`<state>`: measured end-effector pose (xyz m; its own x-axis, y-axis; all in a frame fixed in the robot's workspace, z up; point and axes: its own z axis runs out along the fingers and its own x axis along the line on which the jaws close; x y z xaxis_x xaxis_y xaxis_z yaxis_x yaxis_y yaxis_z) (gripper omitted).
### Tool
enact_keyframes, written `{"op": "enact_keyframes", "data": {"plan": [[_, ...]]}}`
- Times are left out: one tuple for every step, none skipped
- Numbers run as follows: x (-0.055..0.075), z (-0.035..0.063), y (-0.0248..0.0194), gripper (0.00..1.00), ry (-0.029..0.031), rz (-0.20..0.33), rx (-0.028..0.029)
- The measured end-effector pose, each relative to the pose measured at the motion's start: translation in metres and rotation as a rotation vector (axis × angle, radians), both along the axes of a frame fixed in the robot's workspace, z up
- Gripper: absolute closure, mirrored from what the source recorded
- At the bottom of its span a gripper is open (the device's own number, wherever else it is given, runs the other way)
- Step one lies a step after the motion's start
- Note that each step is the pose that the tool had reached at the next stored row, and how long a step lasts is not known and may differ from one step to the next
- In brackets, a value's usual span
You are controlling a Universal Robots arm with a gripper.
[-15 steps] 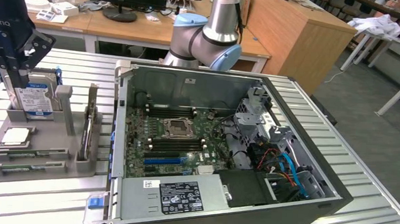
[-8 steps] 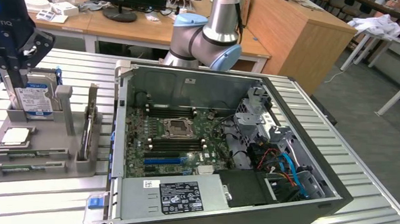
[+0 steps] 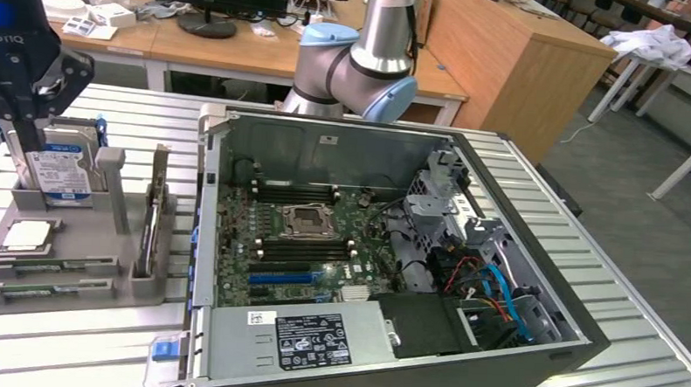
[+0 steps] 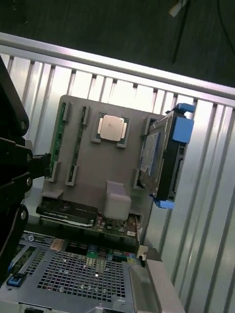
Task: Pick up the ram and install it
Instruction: 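Pick up the ram and move it above insertion slot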
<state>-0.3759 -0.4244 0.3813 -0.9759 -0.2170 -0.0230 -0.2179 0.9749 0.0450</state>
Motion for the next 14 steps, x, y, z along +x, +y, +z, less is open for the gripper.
{"op": "enact_keyframes", "data": {"plan": [[0.0,-0.0001,0.0,0.89,-0.0001,0.018,0.0001],[0.0,-0.0001,0.0,0.89,0.0,0.036,0.0],[0.0,-0.0001,0.0,0.89,0.0,0.054,0.0],[0.0,-0.0002,0.0,0.89,0.0,0.073,0.0],[0.0,-0.0002,0.0,0.89,0.0,0.091,0.0],[0.0,-0.0003,0.0,0.89,0.0,0.109,0.0],[0.0,-0.0003,0.0,0.89,0.0,0.128,0.0],[0.0,-0.0003,0.0,0.89,0.0,0.145,0.0],[0.0,-0.0004,0.0,0.89,0.0,0.163,0.0],[0.0,-0.0004,0.0,0.89,0.0,0.181,0.0],[0.0,-0.0005,0.0,0.89,0.0,0.199,0.0],[0.0,-0.0005,0.0,0.89,-0.0001,0.217,0.0],[0.0,-0.0006,0.0,0.89,0.0,0.237,0.0],[0.0,-0.0006,0.0,0.89,0.0,0.255,0.0]]}}
